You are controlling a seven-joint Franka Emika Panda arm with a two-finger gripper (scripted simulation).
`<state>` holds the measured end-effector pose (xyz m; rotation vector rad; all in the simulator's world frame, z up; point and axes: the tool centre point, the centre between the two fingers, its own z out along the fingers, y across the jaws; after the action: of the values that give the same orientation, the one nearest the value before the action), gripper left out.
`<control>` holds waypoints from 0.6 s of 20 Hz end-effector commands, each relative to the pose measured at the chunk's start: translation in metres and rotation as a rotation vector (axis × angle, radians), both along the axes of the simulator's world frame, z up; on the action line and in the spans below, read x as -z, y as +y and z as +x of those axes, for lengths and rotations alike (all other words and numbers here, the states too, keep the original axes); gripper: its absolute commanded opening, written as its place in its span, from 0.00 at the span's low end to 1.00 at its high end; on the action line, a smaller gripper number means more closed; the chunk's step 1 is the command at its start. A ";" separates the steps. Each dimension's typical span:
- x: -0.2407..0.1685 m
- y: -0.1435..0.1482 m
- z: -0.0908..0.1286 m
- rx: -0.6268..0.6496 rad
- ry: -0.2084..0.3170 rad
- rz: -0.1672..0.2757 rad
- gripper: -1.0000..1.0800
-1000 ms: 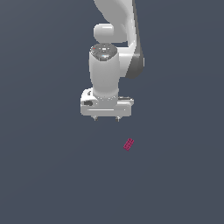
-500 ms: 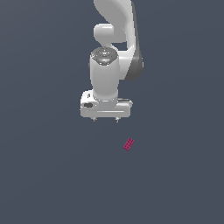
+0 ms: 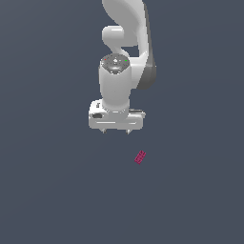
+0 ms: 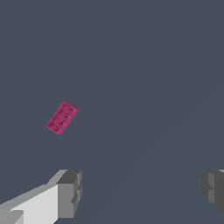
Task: Pick up the object and move it to a goal position.
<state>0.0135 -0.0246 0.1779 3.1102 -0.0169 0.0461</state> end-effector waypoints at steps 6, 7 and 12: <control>0.015 0.016 0.009 0.086 0.002 0.009 0.96; 0.018 0.019 0.010 0.103 0.002 0.010 0.96; 0.036 0.037 0.019 0.202 0.005 0.019 0.96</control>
<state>0.0300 0.0063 0.1475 3.1114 -0.2830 0.0364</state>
